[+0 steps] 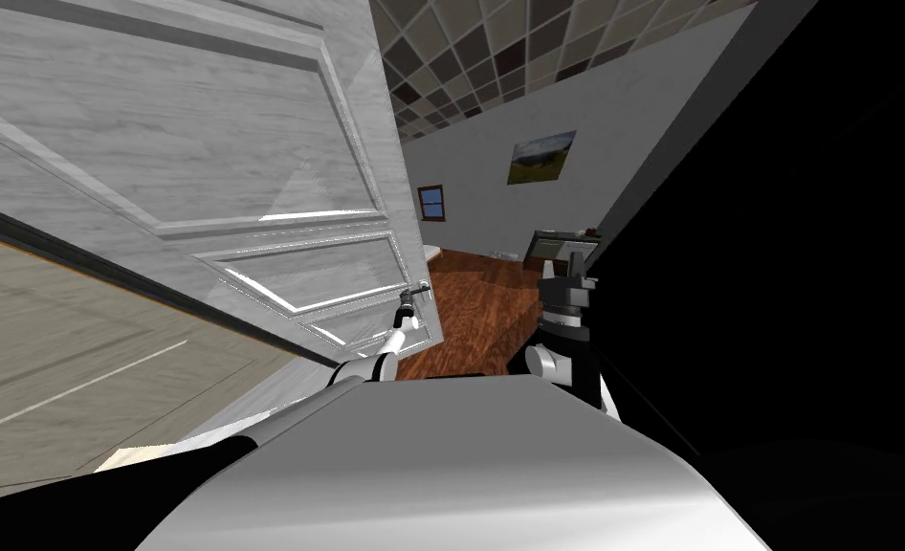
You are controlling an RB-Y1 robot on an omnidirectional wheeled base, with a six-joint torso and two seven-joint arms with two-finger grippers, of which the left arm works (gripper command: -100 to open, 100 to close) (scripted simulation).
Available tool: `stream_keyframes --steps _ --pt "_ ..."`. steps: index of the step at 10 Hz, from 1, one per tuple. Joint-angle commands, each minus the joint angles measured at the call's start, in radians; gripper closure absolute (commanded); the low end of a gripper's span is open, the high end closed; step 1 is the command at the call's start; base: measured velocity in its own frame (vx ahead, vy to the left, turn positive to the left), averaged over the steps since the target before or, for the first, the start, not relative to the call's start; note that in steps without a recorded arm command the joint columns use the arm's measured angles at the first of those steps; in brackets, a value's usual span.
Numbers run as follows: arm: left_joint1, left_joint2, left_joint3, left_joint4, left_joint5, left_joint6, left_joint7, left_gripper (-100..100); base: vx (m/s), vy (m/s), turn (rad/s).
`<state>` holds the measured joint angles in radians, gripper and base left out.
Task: Push the door open
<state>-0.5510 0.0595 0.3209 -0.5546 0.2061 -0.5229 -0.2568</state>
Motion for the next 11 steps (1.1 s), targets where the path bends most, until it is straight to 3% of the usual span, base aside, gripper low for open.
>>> stream_keyframes --steps 1,3,7,9,11 --pt "0.002 0.005 0.02 -0.002 0.009 -0.012 -0.022 100 0.082 0.007 0.132" --pt "-0.001 0.001 0.025 0.0 0.012 -0.015 -0.031 100 0.086 -0.011 0.086" --pt "-0.019 -0.034 0.056 0.015 0.034 -0.031 -0.091 100 0.131 -0.034 0.138" --pt "-0.021 -0.039 0.06 0.017 0.036 -0.034 -0.098 100 0.139 -0.046 0.092" --pt "-0.031 -0.064 0.078 0.026 0.049 -0.044 -0.133 100 0.138 -0.092 0.19"
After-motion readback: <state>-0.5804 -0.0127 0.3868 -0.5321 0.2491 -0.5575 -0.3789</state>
